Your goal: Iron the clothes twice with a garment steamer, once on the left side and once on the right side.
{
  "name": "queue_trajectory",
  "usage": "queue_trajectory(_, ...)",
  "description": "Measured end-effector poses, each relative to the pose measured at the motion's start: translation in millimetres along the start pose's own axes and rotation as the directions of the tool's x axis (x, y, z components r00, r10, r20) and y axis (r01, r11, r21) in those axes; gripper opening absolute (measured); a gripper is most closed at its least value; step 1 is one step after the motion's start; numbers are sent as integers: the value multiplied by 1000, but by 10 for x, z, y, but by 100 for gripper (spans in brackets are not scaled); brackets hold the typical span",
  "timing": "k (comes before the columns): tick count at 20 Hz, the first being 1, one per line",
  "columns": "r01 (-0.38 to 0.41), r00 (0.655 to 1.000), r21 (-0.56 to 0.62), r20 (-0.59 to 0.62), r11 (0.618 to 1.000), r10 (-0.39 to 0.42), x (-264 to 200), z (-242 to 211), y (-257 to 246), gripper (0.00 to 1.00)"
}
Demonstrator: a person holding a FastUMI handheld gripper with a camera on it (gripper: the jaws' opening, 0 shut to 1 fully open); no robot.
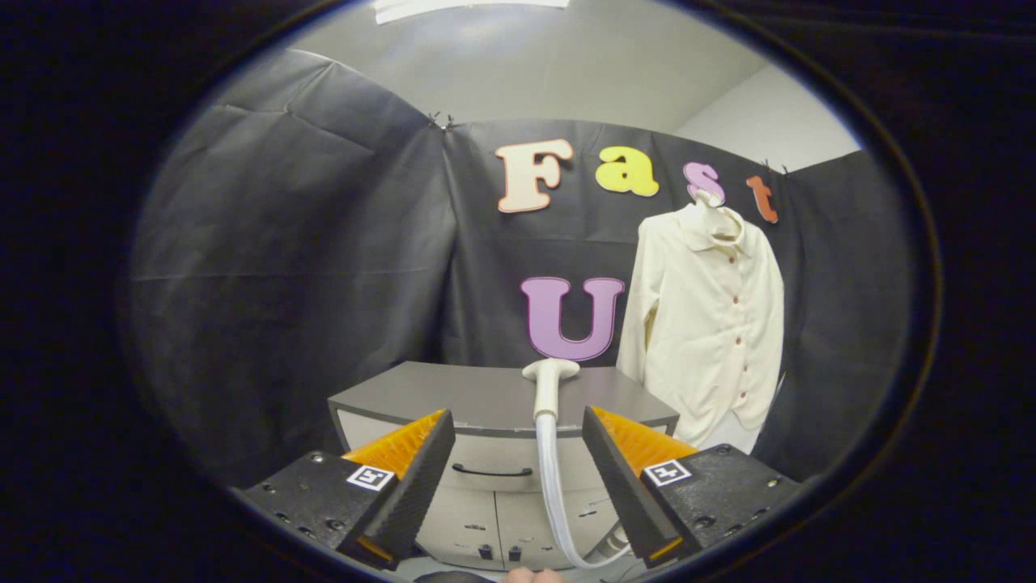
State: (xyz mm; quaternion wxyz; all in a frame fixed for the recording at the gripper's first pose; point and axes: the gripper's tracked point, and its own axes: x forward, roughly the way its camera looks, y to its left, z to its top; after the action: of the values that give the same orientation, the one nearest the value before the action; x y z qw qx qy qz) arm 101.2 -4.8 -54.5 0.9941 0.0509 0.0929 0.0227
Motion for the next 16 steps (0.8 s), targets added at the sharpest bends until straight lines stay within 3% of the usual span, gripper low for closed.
queue_trajectory(8,69,997,-45,-42,997,-71,997,-9,-286,97)
queue_trajectory(16,107,977,-7,-186,994,-107,1741,-333,-479,97)
